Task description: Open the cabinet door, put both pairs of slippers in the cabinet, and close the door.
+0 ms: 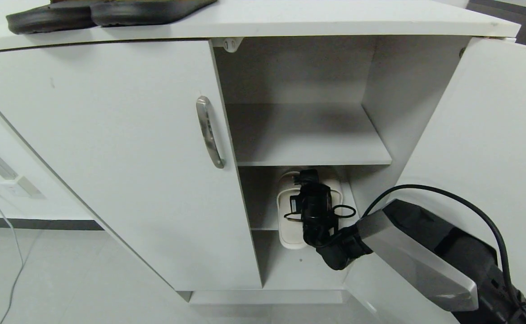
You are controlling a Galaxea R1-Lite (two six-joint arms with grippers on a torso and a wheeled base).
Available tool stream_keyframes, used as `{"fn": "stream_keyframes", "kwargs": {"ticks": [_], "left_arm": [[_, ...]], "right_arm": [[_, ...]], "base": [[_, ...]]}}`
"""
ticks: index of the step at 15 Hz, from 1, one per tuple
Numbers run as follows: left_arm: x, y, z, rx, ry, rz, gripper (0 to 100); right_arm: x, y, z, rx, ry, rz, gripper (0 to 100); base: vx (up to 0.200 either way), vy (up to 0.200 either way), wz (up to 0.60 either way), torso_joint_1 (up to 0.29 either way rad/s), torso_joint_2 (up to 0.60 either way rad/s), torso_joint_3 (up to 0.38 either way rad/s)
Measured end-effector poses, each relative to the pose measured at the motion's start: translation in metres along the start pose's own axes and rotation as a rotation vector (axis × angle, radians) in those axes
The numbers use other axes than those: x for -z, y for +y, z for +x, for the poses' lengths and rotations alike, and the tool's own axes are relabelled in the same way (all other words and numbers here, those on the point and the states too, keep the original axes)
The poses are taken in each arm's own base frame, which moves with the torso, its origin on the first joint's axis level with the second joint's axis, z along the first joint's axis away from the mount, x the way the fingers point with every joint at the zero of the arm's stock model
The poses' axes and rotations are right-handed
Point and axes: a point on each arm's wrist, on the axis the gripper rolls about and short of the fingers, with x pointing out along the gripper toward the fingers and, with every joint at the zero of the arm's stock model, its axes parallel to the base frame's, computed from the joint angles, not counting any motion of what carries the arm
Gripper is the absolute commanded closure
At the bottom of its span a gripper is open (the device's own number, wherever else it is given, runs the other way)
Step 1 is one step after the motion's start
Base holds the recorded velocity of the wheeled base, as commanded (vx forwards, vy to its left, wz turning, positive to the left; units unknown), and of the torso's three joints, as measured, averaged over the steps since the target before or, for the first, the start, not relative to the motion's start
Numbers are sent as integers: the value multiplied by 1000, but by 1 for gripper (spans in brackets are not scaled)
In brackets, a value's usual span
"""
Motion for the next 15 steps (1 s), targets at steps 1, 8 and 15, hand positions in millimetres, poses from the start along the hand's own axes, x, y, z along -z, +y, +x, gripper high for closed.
{"fn": "stream_keyframes", "kwargs": {"ticks": [1,8,15], "left_arm": [[0,0,0,0,0,0,100],[0,0,0,0,0,0,100],[0,0,0,0,0,0,100]], "right_arm": [[-3,1,5,4,15,11,100],[-14,-1,24,-26,4,63,100],[-14,-3,28,-25,-3,47,0]], "base": [[0,0,0,0,0,0],[0,0,0,0,0,0],[0,0,0,0,0,0]]}}
